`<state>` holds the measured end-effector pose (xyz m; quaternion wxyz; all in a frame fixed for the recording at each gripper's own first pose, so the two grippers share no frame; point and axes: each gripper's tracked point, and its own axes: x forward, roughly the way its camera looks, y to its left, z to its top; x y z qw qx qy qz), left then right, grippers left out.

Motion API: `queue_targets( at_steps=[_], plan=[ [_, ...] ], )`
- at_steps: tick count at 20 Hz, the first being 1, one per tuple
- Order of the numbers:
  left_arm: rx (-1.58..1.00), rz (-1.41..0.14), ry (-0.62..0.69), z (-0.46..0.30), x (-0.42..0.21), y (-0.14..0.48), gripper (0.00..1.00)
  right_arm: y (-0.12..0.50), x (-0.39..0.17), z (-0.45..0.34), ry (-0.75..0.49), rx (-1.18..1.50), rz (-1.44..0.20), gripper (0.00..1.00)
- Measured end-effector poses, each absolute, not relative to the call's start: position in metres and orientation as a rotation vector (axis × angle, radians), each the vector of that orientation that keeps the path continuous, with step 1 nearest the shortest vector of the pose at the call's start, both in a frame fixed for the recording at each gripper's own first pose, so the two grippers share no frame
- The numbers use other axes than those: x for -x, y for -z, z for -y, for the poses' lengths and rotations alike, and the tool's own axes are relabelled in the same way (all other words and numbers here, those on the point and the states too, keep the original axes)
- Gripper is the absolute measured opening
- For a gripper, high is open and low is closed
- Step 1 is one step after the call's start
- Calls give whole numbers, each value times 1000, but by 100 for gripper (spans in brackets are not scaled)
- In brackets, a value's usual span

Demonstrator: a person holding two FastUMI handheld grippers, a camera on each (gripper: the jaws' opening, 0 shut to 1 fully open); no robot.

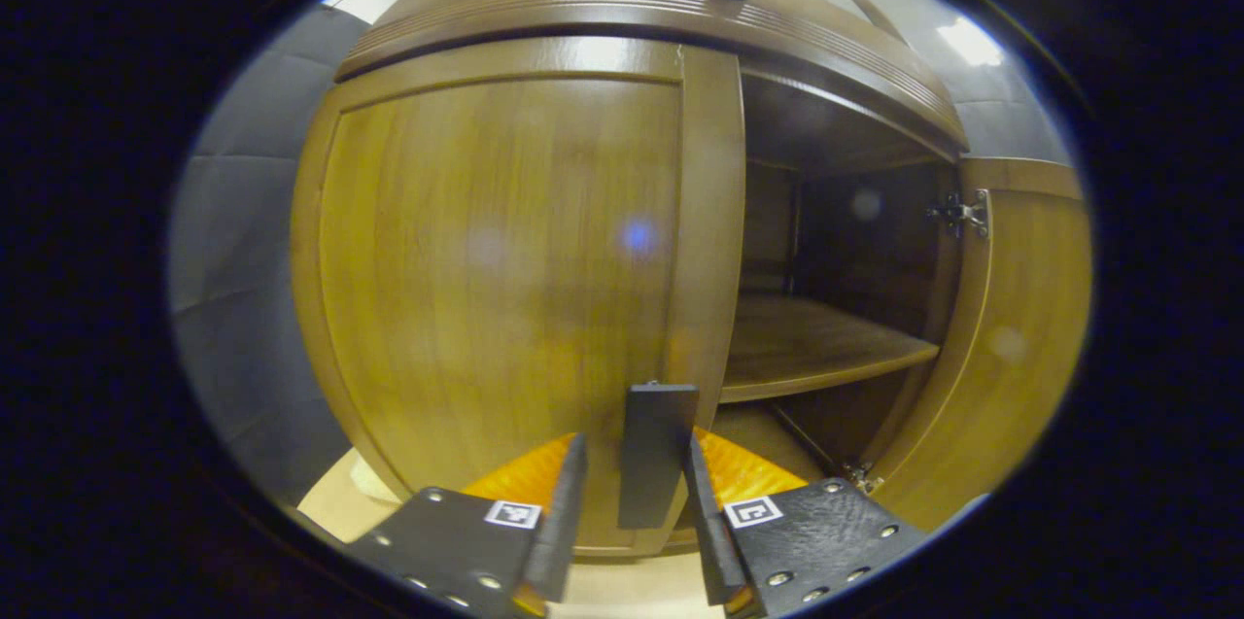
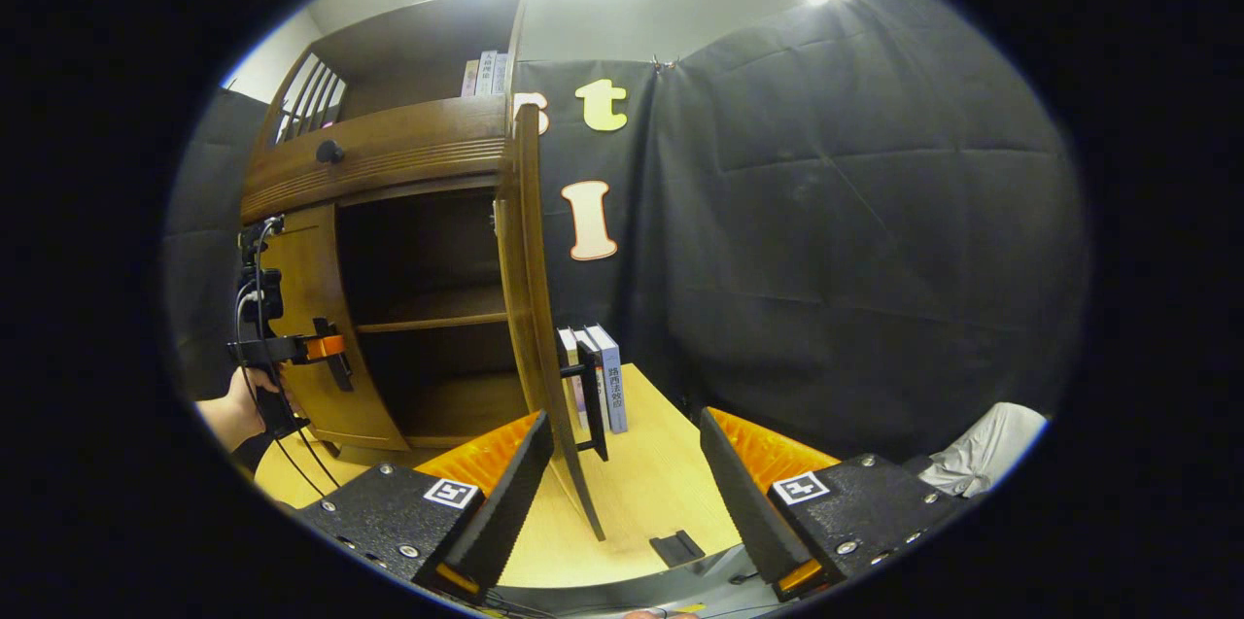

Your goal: Open the right door of the double-door shoe cabinet with the right hand, and open the left door with the left hand.

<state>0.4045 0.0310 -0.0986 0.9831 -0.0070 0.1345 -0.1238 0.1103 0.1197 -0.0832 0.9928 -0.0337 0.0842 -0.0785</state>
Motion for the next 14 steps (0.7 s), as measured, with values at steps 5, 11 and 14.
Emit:
queue_targets(
  at_steps=[5, 11, 14],
  plan=[
    [-20, -262, 268, -24, -409, 92, 24, 95, -106, -148, 204, 48, -170, 94],
    [11, -271, 305, -24, -405, 92, 20, 109, -100, -172, 223, -9, -158, 94],
    [17, -252, 304, -25, -403, 92, 17, 110, -104, -182, 215, -31, -142, 94]
  ],
)
